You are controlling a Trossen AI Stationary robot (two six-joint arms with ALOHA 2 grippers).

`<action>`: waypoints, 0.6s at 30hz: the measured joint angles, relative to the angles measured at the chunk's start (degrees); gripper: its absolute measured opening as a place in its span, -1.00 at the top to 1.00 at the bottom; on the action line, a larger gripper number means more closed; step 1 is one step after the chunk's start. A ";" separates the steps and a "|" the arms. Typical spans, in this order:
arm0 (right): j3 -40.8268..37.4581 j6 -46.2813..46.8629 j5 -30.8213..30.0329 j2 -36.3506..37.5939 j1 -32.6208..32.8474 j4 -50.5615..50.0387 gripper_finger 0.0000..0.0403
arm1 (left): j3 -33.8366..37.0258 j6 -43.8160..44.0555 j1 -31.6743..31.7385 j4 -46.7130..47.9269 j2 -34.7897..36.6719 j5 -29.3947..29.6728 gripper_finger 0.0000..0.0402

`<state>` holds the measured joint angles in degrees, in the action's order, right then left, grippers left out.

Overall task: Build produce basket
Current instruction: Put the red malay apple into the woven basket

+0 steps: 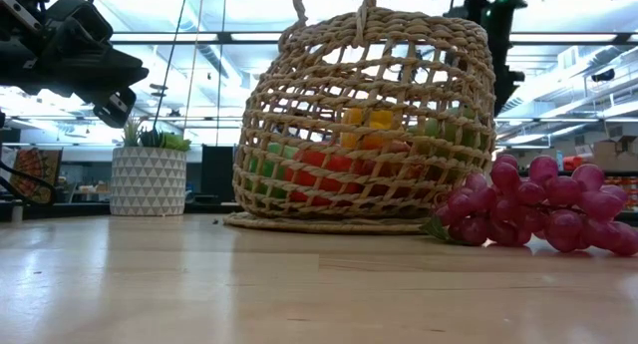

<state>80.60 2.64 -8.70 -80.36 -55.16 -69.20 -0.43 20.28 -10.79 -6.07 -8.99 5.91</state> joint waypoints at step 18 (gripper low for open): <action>-0.02 -10.42 -1.66 -15.35 -2.67 -3.61 -0.99 | -0.01 0.00 0.00 0.00 0.00 0.00 0.71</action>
<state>80.58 -7.78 -10.36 -95.71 -57.83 -72.82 -0.44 20.28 -10.79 -6.07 -8.99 5.91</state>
